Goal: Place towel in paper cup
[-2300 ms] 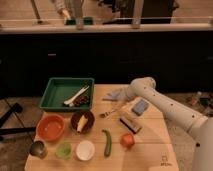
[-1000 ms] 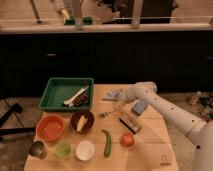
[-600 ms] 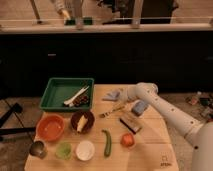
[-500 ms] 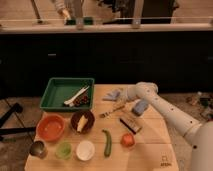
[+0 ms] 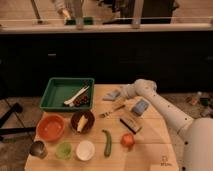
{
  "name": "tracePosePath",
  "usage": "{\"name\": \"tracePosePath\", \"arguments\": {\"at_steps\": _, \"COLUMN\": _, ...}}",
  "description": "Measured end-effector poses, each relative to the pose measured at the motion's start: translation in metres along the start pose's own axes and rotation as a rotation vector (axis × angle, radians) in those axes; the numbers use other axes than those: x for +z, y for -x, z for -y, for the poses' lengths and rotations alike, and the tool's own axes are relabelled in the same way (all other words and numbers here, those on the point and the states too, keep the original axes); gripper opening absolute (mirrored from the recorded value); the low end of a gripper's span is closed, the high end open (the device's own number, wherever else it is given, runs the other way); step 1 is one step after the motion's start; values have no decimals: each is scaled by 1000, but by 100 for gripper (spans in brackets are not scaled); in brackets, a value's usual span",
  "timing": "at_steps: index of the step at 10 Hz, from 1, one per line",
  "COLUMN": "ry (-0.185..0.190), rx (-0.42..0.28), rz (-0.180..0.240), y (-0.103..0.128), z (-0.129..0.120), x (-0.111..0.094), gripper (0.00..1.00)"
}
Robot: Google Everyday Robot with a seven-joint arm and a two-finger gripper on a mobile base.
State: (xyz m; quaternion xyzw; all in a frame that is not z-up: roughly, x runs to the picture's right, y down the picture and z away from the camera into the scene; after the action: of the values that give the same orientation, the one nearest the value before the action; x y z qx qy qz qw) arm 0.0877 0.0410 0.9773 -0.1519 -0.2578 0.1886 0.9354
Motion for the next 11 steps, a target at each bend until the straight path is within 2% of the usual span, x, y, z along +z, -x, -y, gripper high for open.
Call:
{"name": "tracePosePath", "arguments": {"at_steps": 3, "ry": 33, "rx": 4, "rz": -8, "y": -4, "z": 4, "x": 15, "gripper": 79}}
{"name": "tracePosePath", "arguments": {"at_steps": 4, "ry": 42, "rx": 4, "rz": -9, "y": -4, "z": 5, "x": 19, "gripper": 74}}
{"name": "tracePosePath", "arguments": {"at_steps": 5, "ry": 47, "rx": 6, "rz": -9, "y": -4, "z": 6, "x": 21, "gripper": 66}}
{"name": "tracePosePath", "arguments": {"at_steps": 6, "ry": 55, "rx": 6, "rz": -9, "y": -4, "z": 7, "x": 24, "gripper": 54}}
{"name": "tracePosePath", "arguments": {"at_steps": 7, "ry": 58, "rx": 5, "rz": -9, "y": -4, "z": 7, "x": 25, "gripper": 48}}
{"name": "tracePosePath", "arguments": {"at_steps": 10, "ry": 62, "rx": 1, "rz": -11, "y": -3, "z": 5, "x": 25, "gripper": 14}}
{"name": "tracePosePath", "arguments": {"at_steps": 11, "ry": 63, "rx": -2, "rz": -14, "y": -4, "z": 5, "x": 26, "gripper": 6}}
